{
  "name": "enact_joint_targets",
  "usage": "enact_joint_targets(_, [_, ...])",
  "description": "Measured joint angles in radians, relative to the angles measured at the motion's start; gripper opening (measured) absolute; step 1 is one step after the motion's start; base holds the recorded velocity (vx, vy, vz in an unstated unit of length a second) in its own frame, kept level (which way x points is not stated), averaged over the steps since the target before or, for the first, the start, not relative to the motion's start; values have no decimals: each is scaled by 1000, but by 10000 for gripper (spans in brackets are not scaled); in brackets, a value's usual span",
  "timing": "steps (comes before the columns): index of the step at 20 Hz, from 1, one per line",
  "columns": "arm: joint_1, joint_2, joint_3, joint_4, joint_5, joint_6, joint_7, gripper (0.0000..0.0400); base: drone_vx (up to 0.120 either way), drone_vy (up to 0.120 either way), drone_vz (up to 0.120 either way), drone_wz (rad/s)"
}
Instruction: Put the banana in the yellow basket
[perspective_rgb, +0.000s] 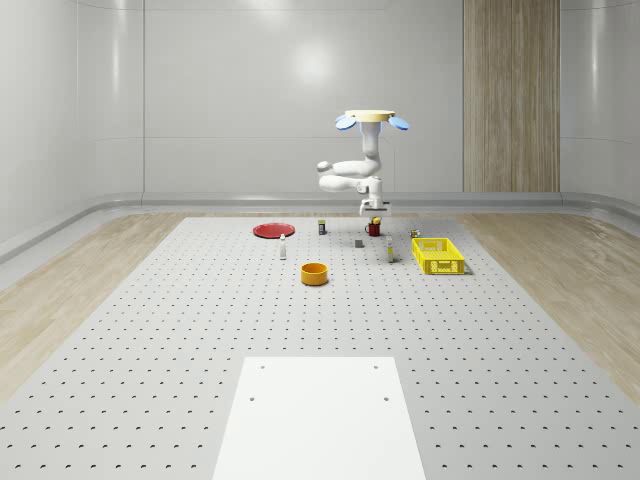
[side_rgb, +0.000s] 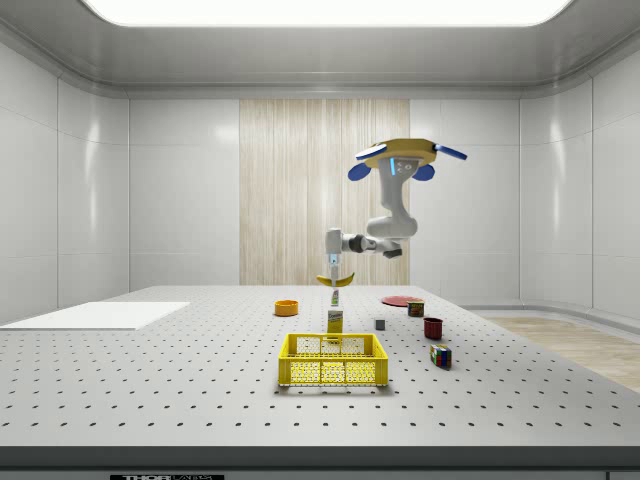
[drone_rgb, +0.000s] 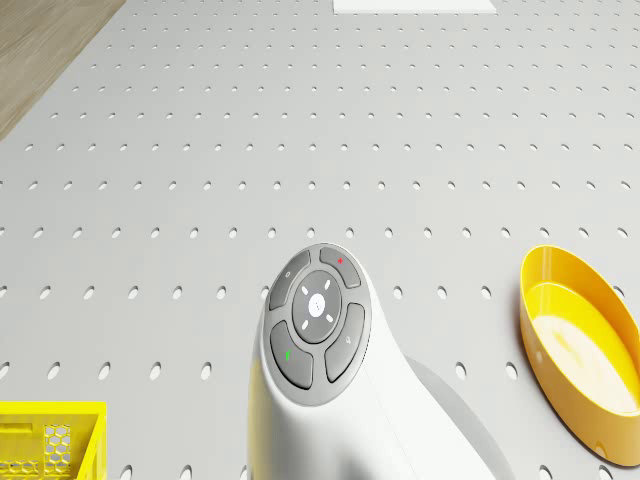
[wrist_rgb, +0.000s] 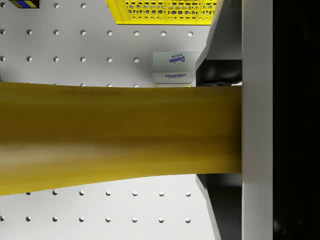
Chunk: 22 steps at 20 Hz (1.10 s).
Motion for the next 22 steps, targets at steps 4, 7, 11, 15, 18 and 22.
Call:
enact_joint_targets(4, [-1, -2, 1, 0, 1, 2, 1, 189, 0, 120, 0, 0])
enact_joint_targets(7, [-2, -4, 1, 0, 2, 4, 1, 189, 0, 120, 0, 0])
enact_joint_targets(11, [-2, -6, 2, 0, 3, 6, 2, 189, 0, 120, 0, 0])
enact_joint_targets(15, [-3, -8, 2, 1, 4, 8, 3, 189, 70, 120, 0, 0])
enact_joint_targets(18, [-4, -10, 2, 1, 4, 9, 3, 189, 120, 120, 0, 0])
enact_joint_targets(22, [-5, -11, 3, 1, 5, 11, 4, 189, 60, 120, 0, 0])
